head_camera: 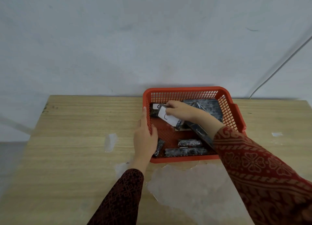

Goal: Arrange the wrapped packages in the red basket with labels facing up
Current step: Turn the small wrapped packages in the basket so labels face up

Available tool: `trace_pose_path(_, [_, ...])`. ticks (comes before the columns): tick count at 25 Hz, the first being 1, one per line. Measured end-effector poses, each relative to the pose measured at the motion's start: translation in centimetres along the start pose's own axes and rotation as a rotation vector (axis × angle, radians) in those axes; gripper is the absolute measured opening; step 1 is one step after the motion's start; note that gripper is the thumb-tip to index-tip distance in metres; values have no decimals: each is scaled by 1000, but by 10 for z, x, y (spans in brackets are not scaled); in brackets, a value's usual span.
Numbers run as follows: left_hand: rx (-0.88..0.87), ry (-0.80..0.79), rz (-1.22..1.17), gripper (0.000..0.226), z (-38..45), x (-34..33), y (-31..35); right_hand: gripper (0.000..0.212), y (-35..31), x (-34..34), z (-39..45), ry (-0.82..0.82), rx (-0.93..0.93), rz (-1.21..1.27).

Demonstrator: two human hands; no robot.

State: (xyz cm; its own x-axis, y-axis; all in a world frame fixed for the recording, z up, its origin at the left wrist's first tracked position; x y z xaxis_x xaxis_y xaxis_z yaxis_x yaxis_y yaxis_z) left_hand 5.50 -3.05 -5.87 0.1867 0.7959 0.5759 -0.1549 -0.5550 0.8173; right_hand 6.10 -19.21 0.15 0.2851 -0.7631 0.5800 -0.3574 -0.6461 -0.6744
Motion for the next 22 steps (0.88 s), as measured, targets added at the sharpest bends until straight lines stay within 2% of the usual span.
trace_pose_path(2, [0, -7, -5, 74, -1, 0, 0, 30, -3, 8, 1, -30, 50, 20])
trace_pose_path(4, [-4, -14, -10, 75, -1, 0, 0, 41, -5, 11, 7, -44, 79, -137])
trace_pose_path(9, [-8, -3, 6, 74, 1, -1, 0, 31, -4, -28, 31, -193, 54, -517])
trace_pose_path(12, [3, -1, 4, 73, 0, -1, -1, 34, 4, -55, 30, -41, 178, -706])
trace_pose_path(16, [-8, 6, 7, 72, 1, -3, -3, 42, 20, -70, 12, 228, 264, -657])
trace_pose_path(22, [-16, 18, 18, 71, 2, -3, -3, 22, 27, -72, 10, 307, 219, -678])
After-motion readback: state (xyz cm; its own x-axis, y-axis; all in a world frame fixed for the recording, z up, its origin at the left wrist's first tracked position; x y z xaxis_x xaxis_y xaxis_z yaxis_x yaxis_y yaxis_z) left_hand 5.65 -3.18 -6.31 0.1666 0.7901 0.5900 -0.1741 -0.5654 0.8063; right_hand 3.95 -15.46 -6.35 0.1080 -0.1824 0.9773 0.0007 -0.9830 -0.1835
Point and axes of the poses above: each hand's wrist, its own z-axis towards the middle knuckle, its own x-axis out of the back of the hand, y = z × x, the point moved 3 cm from there along z, towards the middle knuckle, and after that the axes turned 5 degrees about x, right-handed, at the moved point
